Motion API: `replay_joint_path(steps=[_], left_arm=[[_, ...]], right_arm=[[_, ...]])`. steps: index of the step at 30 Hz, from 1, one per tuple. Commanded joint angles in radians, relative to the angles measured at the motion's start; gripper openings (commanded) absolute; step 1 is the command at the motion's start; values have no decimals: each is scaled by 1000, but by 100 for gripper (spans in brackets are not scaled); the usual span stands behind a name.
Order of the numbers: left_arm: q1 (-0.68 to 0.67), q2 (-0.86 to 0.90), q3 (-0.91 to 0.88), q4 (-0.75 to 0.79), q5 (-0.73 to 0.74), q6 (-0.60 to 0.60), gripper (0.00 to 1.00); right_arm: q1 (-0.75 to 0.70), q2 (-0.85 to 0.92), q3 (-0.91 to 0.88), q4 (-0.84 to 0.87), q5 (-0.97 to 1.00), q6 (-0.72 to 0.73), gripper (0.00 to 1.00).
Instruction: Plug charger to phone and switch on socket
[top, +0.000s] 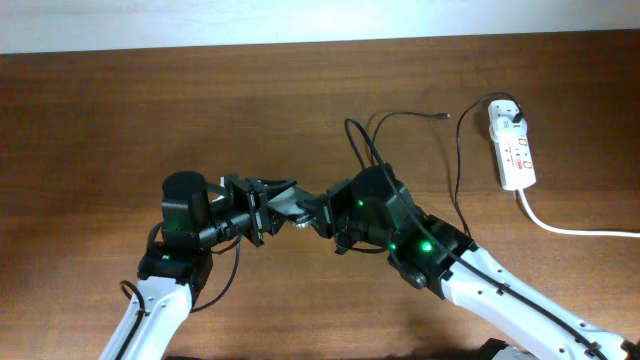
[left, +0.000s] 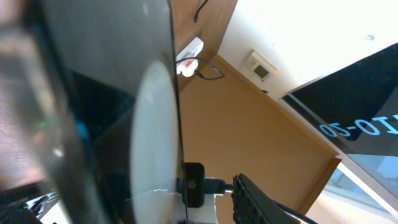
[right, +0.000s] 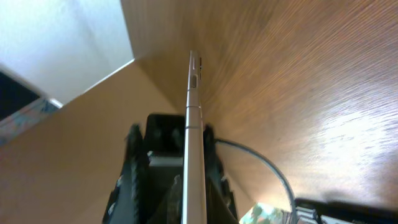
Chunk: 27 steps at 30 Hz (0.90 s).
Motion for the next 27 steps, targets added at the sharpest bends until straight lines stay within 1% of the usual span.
replay_joint_path(steps=[1,2,7,8,10,11,14,16,17,18,19,20,23,25,27], left_arm=[[-4,-1,8,5,-16,13,36],[-4,-1,8,5,-16,13,32],[-4,-1,8,5,-13,13,17],[-4,-1,8,5,-13,13,12],[-4,-1,8,5,-13,13,6],[-4,-1,8,5,-13,13,1],[-4,-1,8,5,-17,13,0],[-4,-1,8,5,-41,51,0],[-4,-1,8,5,-73,99,0],[-4,-1,8,5,-134,177,0],[-4,-1,8,5,-183,240,0],[-4,-1,8,5,-231,309,0],[-4,-1,8,5,-341,547,0],[-4,-1,8,5,-372,720,0],[-4,-1,9,5,-371,835,0]], right_arm=[[12,-2,18,33,-50,6,4],[12,-2,18,33,-50,6,4],[12,-2,18,32,-50,6,4],[12,-2,18,32,-51,5,4],[12,-2,18,32,-51,6,4],[11,-2,18,32,-55,5,5],[11,-2,18,32,-55,5,16],[11,-2,18,31,-55,5,26],[11,-2,18,23,-54,5,35],[11,-2,18,-2,-54,4,42],[11,-2,18,-24,-53,1,47],[11,-2,18,-45,-49,-6,49],[11,-2,18,-112,-8,-130,55],[10,-2,18,-174,43,-264,61],[10,-2,18,-241,119,-393,63]])
